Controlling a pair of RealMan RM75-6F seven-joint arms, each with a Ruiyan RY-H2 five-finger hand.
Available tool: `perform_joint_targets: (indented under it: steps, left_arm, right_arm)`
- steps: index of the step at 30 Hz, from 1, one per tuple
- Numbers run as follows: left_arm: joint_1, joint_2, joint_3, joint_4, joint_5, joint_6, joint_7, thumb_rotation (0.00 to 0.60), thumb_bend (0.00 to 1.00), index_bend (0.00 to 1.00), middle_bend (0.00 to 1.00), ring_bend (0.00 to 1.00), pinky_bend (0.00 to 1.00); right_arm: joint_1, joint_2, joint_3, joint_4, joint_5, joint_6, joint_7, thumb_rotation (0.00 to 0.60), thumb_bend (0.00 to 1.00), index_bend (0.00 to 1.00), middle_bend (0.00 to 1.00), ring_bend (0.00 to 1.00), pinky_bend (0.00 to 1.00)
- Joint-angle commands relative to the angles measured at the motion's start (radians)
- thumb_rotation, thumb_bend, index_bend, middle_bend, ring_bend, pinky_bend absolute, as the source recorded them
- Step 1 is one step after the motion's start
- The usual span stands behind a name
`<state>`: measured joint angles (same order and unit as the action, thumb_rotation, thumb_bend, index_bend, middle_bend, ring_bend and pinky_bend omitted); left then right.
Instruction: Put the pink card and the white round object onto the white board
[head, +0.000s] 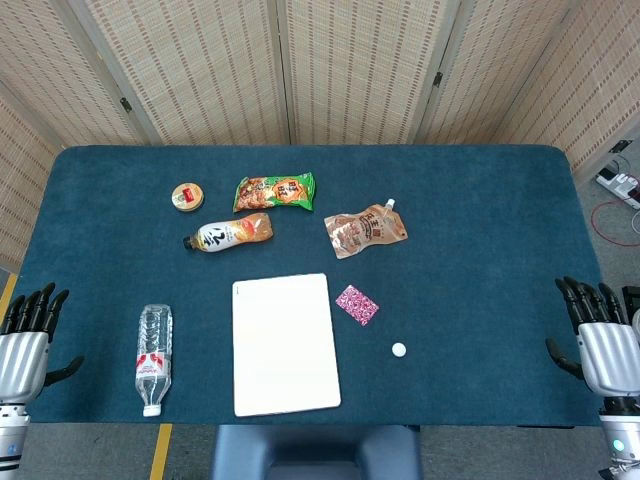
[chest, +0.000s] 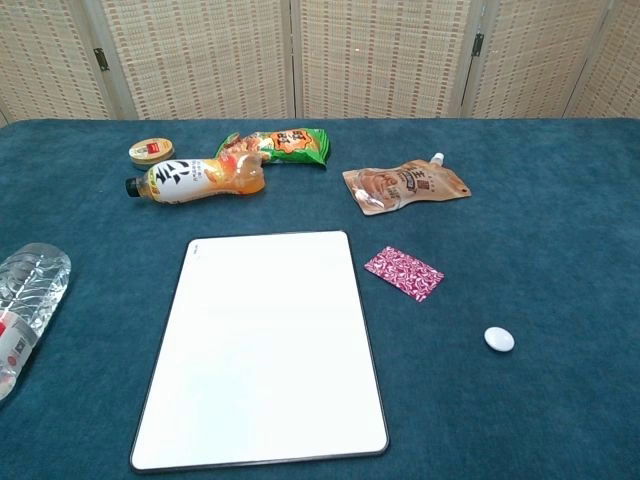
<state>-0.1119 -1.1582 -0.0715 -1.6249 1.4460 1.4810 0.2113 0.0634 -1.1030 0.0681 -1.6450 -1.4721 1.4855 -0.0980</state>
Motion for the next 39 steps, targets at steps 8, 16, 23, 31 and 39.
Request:
perform_joint_targets:
  steps: [8, 16, 23, 31, 39]
  left_arm:
    - [-0.001, -0.007, 0.001, -0.003, 0.005, 0.006, 0.006, 0.600, 0.21, 0.02, 0.00, 0.02, 0.00]
    - [0.005, -0.001, 0.004, -0.005, 0.007, 0.013, -0.003, 0.600, 0.21, 0.02, 0.00, 0.02, 0.00]
    - [0.012, 0.006, 0.011, -0.003, 0.010, 0.017, -0.009, 0.600, 0.21, 0.02, 0.00, 0.03, 0.00]
    - [0.024, 0.015, 0.016, -0.008, 0.014, 0.030, -0.014, 0.600, 0.21, 0.04, 0.00, 0.03, 0.00]
    - [0.034, 0.028, 0.016, -0.019, 0.017, 0.045, -0.015, 0.600, 0.21, 0.06, 0.00, 0.04, 0.00]
  right_arm:
    - [0.002, 0.007, -0.009, -0.004, -0.003, -0.020, 0.037, 0.600, 0.34, 0.04, 0.12, 0.10, 0.02]
    - [0.016, 0.032, -0.018, -0.030, -0.027, -0.043, 0.049, 0.600, 0.34, 0.04, 0.12, 0.10, 0.02]
    - [0.114, 0.066, -0.004, -0.073, -0.053, -0.173, 0.018, 0.600, 0.33, 0.04, 0.12, 0.10, 0.02]
    - [0.308, 0.023, 0.044, -0.089, -0.006, -0.431, -0.089, 0.600, 0.33, 0.08, 0.10, 0.04, 0.02]
    - [0.486, -0.082, 0.087, -0.037, 0.083, -0.639, -0.178, 0.600, 0.33, 0.12, 0.06, 0.00, 0.00]
